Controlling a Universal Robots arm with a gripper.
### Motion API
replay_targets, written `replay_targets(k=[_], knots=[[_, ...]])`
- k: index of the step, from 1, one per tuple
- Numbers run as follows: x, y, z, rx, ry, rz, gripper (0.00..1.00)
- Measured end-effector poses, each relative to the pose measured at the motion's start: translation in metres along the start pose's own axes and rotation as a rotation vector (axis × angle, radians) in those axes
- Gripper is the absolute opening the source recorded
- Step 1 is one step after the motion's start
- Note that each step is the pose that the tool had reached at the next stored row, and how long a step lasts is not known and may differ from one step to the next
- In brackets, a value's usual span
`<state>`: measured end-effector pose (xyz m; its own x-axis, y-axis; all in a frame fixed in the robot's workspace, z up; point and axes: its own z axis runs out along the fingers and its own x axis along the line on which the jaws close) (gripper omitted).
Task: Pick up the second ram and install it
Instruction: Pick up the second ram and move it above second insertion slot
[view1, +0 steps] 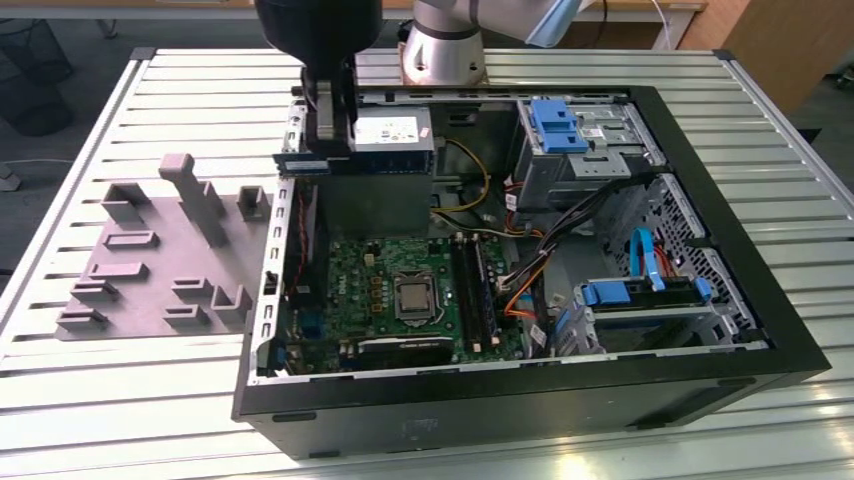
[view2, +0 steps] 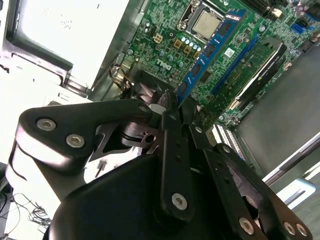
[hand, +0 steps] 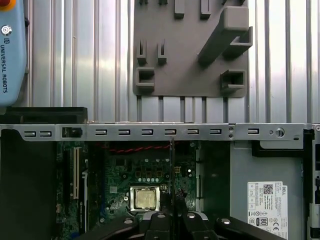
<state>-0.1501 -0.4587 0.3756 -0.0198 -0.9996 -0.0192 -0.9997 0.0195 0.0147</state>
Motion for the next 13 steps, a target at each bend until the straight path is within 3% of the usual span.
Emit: replay_targets(k=[13], knots=[[-0.0005,-0.0249,-0.0003,0.0,0.0,0.0,0.14]])
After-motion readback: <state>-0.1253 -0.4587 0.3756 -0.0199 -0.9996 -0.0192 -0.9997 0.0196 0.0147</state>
